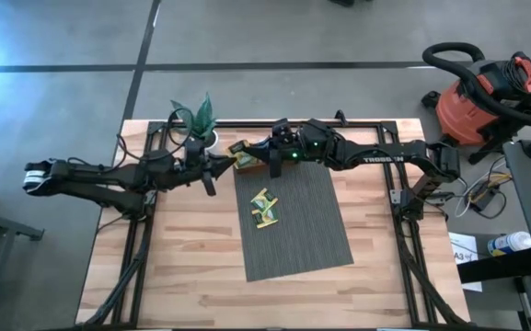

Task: Pick & Place Tea
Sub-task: Put the top yellow tea bag into the left compartment of the wooden organizer

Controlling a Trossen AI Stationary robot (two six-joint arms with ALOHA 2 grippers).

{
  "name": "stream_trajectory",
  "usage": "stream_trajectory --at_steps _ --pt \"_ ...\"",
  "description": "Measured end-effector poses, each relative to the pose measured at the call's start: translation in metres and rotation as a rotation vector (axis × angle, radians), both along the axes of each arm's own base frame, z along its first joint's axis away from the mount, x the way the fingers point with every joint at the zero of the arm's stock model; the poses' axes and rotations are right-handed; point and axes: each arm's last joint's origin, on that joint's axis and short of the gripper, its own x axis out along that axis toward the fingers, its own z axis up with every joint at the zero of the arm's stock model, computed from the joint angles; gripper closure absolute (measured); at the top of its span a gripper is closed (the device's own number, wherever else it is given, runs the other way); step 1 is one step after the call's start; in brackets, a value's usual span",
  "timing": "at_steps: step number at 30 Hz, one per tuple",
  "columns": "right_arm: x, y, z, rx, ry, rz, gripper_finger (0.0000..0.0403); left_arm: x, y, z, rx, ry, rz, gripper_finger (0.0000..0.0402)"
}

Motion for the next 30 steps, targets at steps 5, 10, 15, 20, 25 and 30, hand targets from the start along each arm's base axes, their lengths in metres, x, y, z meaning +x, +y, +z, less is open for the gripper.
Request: stream_trajectory --at_steps 5,10,15,20,25,30 --pt "-0.002 -0.001 -0.004 0.007 0.061 0.051 0.0394 -0.005 0.0 -0.002 0.006 0.086 0.012 0.0401" --pt "-0.007 -0.007 -0.008 0.024 0.126 0.116 0.0382 -0.008 0.0 -0.003 0.011 0.137 0.023 0.0401" --pt "-0.009 -0.007 -0.01 -0.036 0.171 0.132 0.0342 -0.008 0.0 -0.002 0.027 0.149 0.026 0.0401" --pt "-0.017 -0.009 -0.007 -0.111 0.206 0.133 0.0295 -0.009 0.001 -0.011 0.032 0.244 0.044 0.0401" --pt "-0.022 -0.008 0.013 -0.306 0.277 0.166 0.027 -0.009 0.001 -0.013 0.044 0.263 0.042 0.0401" --pt "-0.02 -0.01 0.039 -0.48 0.468 0.171 0.027 -0.009 0.001 -0.014 0.088 0.282 0.041 0.0401"
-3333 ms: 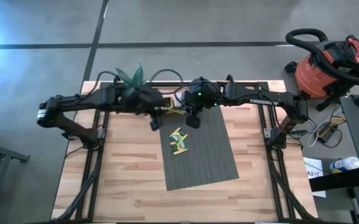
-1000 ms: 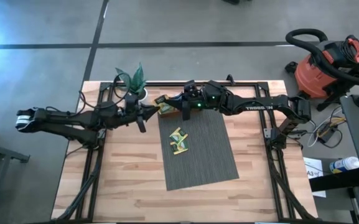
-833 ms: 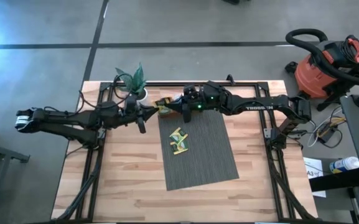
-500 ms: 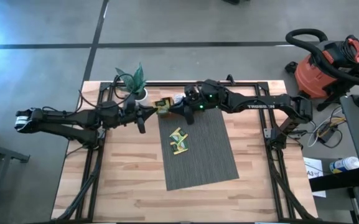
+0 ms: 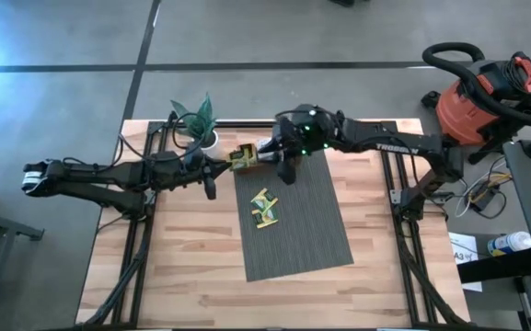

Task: Pick & Place Tea
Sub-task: Put the top yellow tea bag into the left compartment of the wooden organizer

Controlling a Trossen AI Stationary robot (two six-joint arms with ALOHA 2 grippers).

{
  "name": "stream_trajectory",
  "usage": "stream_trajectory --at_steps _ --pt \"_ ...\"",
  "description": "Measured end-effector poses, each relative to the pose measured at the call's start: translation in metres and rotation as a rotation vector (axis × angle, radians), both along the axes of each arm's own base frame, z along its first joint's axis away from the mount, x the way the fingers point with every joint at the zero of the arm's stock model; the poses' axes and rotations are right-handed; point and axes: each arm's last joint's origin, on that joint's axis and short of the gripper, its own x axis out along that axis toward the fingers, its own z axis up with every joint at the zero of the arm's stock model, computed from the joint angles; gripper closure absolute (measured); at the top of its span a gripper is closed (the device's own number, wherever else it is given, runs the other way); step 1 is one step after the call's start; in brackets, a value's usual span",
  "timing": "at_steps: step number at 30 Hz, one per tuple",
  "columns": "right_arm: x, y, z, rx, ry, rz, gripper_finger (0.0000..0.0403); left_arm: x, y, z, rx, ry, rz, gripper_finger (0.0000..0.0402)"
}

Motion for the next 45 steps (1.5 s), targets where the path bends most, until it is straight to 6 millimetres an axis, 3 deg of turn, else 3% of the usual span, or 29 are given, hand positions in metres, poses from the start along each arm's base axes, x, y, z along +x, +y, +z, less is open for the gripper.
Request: stream_trajectory --at_steps 6,12,18,27,45 --pt "0.007 -0.011 0.023 -0.17 0.156 0.039 0.027 0.008 0.001 -0.01 0.024 0.059 -0.002 0.0401" --pt "0.024 -0.017 0.024 -0.239 0.294 0.104 0.0271 0.024 0.003 -0.023 0.053 0.13 0.008 0.0401" --pt "0.033 -0.022 0.026 -0.28 0.396 0.142 0.0271 0.036 0.004 -0.023 0.075 0.11 0.011 0.0401" --pt "0.039 -0.024 0.035 -0.326 0.377 0.136 0.0271 0.034 0.005 -0.023 0.101 0.109 0.047 0.0401" --pt "0.045 -0.025 0.026 -0.337 0.387 0.153 0.0271 0.037 0.006 -0.012 0.187 0.088 0.047 0.0401"
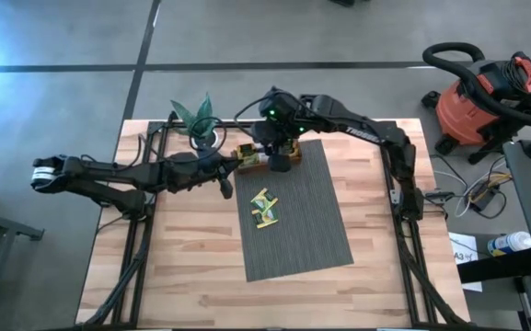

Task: Pick & Place Tea
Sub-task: Put the top yellow tea bag into the left compartment of the wooden organizer

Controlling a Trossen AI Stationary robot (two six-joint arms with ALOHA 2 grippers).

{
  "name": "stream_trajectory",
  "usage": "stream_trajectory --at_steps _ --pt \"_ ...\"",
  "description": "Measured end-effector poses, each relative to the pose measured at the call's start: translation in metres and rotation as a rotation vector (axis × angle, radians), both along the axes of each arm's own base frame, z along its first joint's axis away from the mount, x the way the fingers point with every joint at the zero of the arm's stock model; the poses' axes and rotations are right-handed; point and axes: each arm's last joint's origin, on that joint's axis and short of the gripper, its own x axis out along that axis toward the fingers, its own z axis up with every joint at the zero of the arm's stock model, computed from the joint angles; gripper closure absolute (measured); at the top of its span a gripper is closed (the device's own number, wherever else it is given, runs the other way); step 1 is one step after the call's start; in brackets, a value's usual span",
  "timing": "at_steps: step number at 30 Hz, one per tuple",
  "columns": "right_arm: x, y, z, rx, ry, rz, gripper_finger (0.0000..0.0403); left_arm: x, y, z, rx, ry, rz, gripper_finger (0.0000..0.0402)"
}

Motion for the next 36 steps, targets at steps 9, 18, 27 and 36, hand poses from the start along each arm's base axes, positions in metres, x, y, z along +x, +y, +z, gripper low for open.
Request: stream_trajectory --at_steps 9,18,27,36 --pt "0.0035 0.0004 -0.0047 0.006 0.01 0.006 0.0279 -0.0001 0.0002 -0.0006 0.001 0.005 0.001 0.0401" --pt "0.0045 0.0033 -0.0044 0.019 0.004 0.013 0.0329 -0.0005 0.0005 -0.0023 0.014 0.024 -0.001 0.0401" --pt "0.0073 0.0035 -0.0019 0.039 -0.041 0.036 0.0392 -0.0005 0.0008 -0.0022 0.017 0.024 0.0 0.0401" --pt "0.0072 0.0034 -0.0019 0.042 -0.041 0.033 0.0394 -0.0005 0.0008 -0.0022 -0.018 0.006 0.007 0.0401"
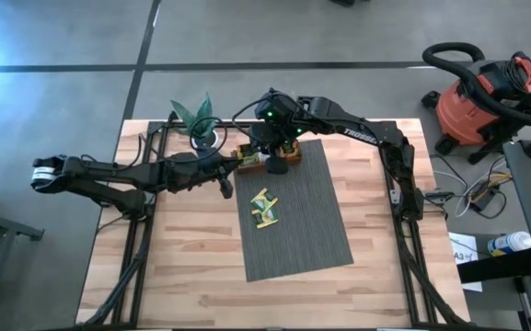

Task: Pick & Place Tea
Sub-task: Put the top yellow tea bag into the left compartment of the wooden organizer

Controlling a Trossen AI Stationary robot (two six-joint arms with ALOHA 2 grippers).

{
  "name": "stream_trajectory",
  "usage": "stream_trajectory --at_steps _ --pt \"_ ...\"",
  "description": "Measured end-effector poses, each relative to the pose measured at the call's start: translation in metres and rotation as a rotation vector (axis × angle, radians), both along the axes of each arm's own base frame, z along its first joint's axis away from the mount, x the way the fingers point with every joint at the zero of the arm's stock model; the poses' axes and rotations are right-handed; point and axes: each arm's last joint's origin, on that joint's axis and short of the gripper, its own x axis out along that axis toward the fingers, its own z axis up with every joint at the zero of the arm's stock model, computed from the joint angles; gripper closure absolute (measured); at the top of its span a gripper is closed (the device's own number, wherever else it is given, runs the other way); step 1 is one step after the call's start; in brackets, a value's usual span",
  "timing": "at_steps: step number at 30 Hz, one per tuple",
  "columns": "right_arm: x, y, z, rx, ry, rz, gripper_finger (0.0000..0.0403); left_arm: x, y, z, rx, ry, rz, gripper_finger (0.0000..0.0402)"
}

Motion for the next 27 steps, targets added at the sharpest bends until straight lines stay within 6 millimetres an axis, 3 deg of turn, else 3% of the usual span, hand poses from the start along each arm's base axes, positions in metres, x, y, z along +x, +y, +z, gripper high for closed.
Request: stream_trajectory --at_steps 7,15,22,27 --pt "0.0 0.0 0.0 0.012 0.002 -0.014 0.0394 -0.001 -0.002 -0.002 0.002 0.02 0.074 0.0396" --pt "-0.001 -0.002 -0.001 0.013 0.006 -0.021 0.0394 -0.005 -0.012 -0.007 0.03 0.066 0.172 0.0318" --pt "-0.004 -0.022 -0.024 0.067 0.077 -0.105 0.0394 -0.017 -0.025 -0.015 0.006 0.131 0.273 0.0292" --pt "0.001 -0.023 -0.044 0.132 0.097 -0.085 0.0394 -0.028 -0.027 -0.032 -0.121 0.239 0.282 0.0291"
